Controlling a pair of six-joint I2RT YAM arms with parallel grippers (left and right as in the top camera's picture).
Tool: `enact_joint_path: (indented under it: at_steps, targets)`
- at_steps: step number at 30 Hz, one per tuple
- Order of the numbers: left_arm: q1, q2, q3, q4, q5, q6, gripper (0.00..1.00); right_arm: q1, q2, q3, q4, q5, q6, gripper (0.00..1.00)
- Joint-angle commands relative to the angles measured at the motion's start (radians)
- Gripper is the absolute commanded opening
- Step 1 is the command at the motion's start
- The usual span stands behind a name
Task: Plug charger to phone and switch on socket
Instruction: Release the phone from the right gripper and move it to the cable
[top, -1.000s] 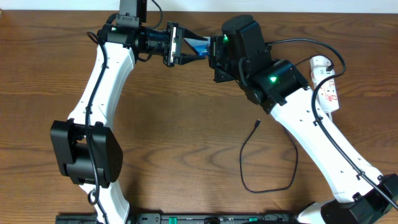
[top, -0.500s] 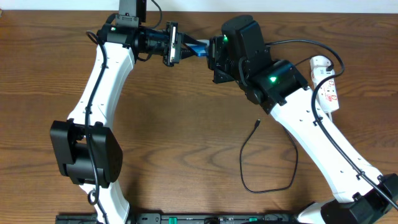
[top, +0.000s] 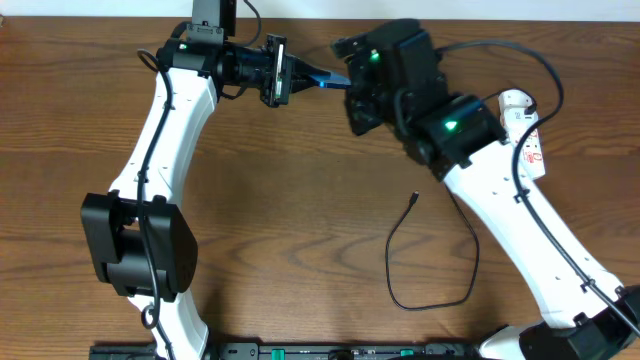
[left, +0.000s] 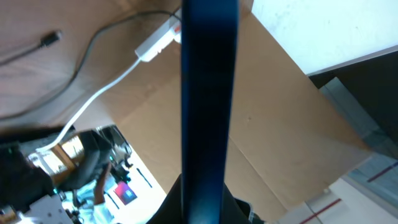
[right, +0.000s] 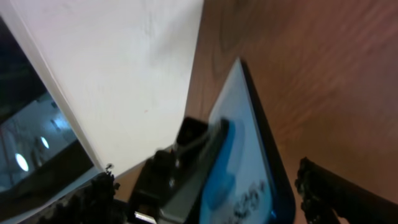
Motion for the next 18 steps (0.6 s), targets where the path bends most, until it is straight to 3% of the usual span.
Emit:
enact_joint_path:
  at_steps: [1,5,9,13,18]
  targets:
    - [0.017,-0.033,0.003,0.007,-0.034,0.249,0.07,-0.122,-0.044,0.020,-0.005,-0.153,-0.312,0.99]
    - [0.017,-0.033,0.003,0.006,-0.032,0.420,0.07,-0.254,-0.051,0.020,-0.044,-0.335,-0.616,0.99]
    - [0.017,-0.033,0.003,0.006,-0.032,0.523,0.07,-0.372,-0.052,0.020,-0.199,-0.376,-0.834,0.99]
    - [0.017,-0.033,0.003,0.000,-0.068,0.681,0.08,-0.455,-0.051,0.019,-0.441,-0.317,-1.026,0.99]
    - [0.017,-0.033,0.002,-0.043,-0.126,0.784,0.07,-0.463,-0.048,0.004,-0.621,-0.113,-1.080,0.99]
